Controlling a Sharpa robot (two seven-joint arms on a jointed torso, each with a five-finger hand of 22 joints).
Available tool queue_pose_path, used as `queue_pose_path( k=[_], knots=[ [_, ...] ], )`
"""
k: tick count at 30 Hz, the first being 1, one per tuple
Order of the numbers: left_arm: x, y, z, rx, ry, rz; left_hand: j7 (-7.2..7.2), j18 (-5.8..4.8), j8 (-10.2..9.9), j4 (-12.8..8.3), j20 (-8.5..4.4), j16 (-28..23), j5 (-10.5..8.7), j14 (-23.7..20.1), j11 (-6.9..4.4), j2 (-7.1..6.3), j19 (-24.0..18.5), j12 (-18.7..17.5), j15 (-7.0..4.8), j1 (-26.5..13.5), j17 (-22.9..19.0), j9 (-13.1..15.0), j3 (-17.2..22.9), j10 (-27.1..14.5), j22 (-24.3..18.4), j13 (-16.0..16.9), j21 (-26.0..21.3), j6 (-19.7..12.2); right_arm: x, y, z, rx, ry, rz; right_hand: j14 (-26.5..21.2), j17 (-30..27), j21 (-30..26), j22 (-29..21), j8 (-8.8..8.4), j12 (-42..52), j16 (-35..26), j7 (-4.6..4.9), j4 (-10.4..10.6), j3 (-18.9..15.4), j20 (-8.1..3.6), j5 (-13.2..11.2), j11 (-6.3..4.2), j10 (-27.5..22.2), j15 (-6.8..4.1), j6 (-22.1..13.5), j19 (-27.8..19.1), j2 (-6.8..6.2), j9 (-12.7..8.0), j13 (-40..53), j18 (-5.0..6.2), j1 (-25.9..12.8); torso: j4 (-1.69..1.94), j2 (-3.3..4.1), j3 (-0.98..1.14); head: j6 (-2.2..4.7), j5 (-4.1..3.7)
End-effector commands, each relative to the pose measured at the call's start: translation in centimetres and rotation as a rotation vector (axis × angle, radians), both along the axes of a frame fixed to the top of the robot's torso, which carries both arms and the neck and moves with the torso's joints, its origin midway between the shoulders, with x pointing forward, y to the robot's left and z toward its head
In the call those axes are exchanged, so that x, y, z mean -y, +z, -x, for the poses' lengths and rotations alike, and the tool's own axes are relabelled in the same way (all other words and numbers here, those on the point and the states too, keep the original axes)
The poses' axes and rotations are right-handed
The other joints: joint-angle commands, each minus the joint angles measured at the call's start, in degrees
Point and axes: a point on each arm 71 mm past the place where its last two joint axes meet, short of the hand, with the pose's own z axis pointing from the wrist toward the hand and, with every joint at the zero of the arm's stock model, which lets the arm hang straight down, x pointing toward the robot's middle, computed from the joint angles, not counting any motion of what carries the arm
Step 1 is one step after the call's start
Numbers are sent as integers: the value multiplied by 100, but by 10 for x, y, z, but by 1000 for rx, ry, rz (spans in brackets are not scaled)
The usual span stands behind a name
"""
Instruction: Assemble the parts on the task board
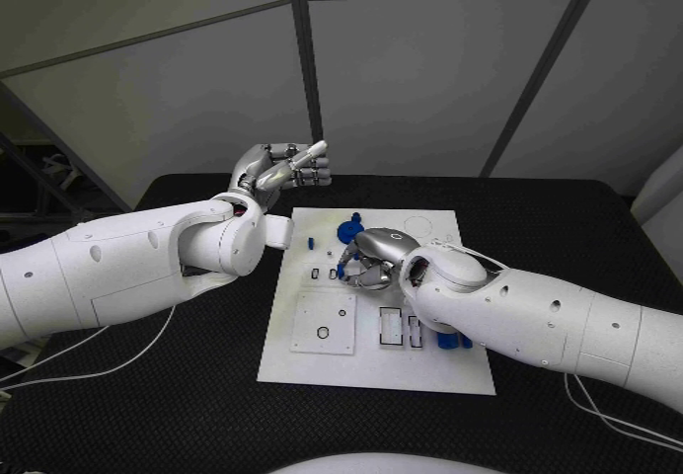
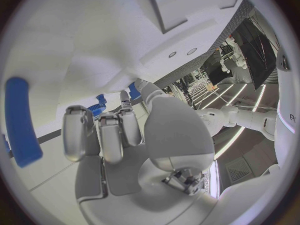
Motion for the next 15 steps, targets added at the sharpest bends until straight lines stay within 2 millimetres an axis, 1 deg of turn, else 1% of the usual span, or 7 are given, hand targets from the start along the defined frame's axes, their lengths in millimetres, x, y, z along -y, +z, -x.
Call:
queue_pose_path(
  k=[1,2,7,10,12,15],
  knots=[
    [1,1,0,5,-10,1,-19,-52,-21,-20,-10,-14,4,25,3,34,-26,-20,16,3,6,-1,-13,20,-7,-4,24,29,3,-5,0,-16,-15,29,588,1507,-45,207,-39,-85,29,29,25,-39,31,-78,18,-99,64,-161,-25,-54,-34,456,-32,-49,0,-1,1,0,3],
    [1,1,0,5,-10,1,-19,-52,-21,-20,-10,-14,4,25,3,34,-26,-20,16,3,6,-1,-13,20,-7,-4,24,29,3,-5,0,-13,-16,26,588,1507,-55,191,-43,-172,29,60,35,-78,55,-163,48,-187,89,-352,-39,-77,-70,360,-29,-53,-2,-2,1,1,4],
    [0,1,0,2,-8,0,-19,-52,-25,-23,-10,-16,4,23,3,36,-27,-24,16,2,9,-2,-21,22,-7,-5,25,29,5,-2,1,4,-23,5,588,1507,-77,158,-36,-259,29,114,74,-206,107,-194,99,-290,140,-705,-68,-132,-115,252,-20,-39,-4,-2,3,0,7],
    [-1,0,-1,-2,-5,-5,-26,-50,-29,-32,-13,-11,2,36,-12,28,-23,-3,8,-2,20,0,-45,85,-7,6,30,37,7,0,3,18,-25,-14,588,1507,-73,169,-25,-258,29,123,87,-241,120,-143,110,-297,150,-761,-61,-138,-113,246,-22,-18,-7,-4,6,2,9],
    [-2,0,-1,-4,-3,-10,-36,-48,-32,-38,-17,-3,3,54,-26,32,-16,14,-1,-7,32,1,-64,143,-5,16,37,48,9,2,4,25,-25,-24,588,1507,-73,170,-14,-257,29,124,91,-253,124,-109,112,-299,153,-764,-61,-138,-108,244,-22,-6,-16,-7,7,6,11],
    [-3,0,-2,-7,-4,-22,-52,-43,-25,-52,-43,66,3,163,-55,41,45,39,-38,-12,79,7,-105,245,13,32,84,97,12,5,8,37,-24,-43,588,1507,-73,170,-8,-259,29,125,94,-261,126,-90,112,-302,155,-764,-62,-138,-105,240,-21,1,-16,-12,5,15,10]
  ],
)
